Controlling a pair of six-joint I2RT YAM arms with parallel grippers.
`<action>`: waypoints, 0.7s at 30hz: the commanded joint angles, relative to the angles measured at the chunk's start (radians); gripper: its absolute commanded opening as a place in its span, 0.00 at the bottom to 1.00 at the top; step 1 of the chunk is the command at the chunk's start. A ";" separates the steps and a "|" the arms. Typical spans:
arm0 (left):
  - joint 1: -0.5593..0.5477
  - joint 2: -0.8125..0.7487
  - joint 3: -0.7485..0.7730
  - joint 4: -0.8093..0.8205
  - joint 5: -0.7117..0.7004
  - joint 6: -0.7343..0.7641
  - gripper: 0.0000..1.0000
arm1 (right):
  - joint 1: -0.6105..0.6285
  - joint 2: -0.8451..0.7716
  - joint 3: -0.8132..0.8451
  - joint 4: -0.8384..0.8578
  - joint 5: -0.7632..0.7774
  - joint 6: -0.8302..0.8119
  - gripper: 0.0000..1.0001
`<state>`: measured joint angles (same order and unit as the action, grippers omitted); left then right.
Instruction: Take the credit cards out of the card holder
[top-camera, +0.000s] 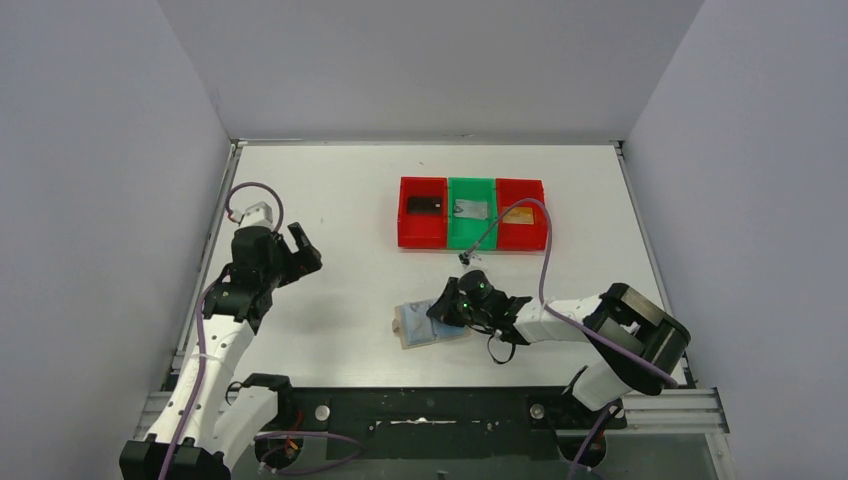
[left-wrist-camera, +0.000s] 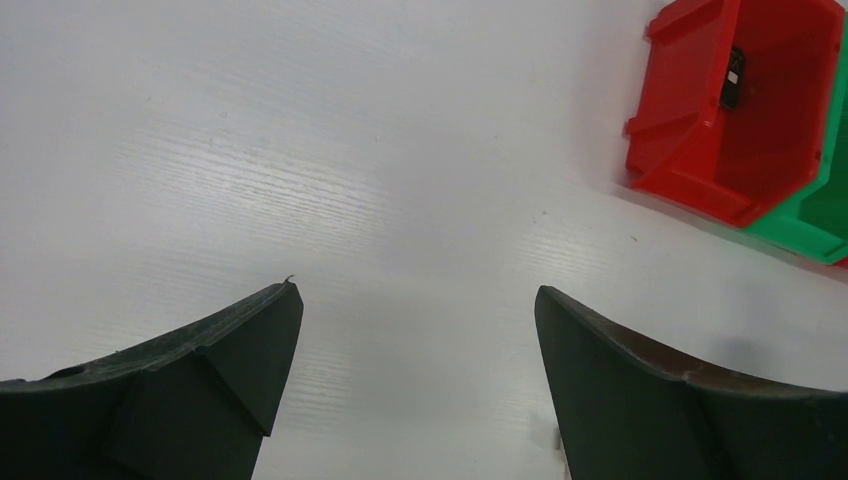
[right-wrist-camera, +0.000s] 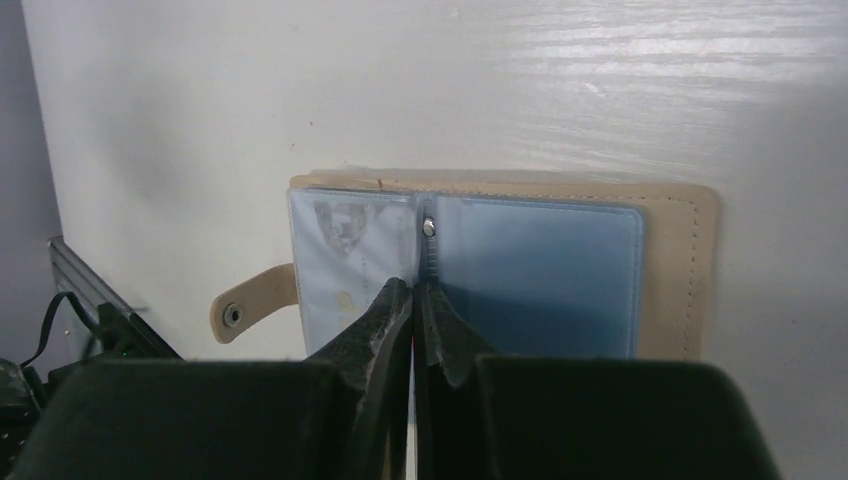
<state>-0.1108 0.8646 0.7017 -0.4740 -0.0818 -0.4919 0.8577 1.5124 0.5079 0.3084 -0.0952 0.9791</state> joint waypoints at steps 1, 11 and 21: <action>-0.003 -0.009 0.007 0.097 0.137 0.036 0.88 | -0.013 -0.023 -0.003 0.149 -0.058 0.040 0.00; -0.470 -0.031 -0.008 0.289 0.240 -0.227 0.81 | -0.066 0.017 -0.077 0.278 -0.111 0.089 0.00; -0.965 0.115 -0.031 0.384 -0.257 -0.466 0.75 | -0.057 -0.056 -0.008 0.047 -0.010 -0.054 0.26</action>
<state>-0.9951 0.9394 0.6579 -0.2085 -0.1230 -0.8371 0.7902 1.5311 0.4576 0.4271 -0.1875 1.0039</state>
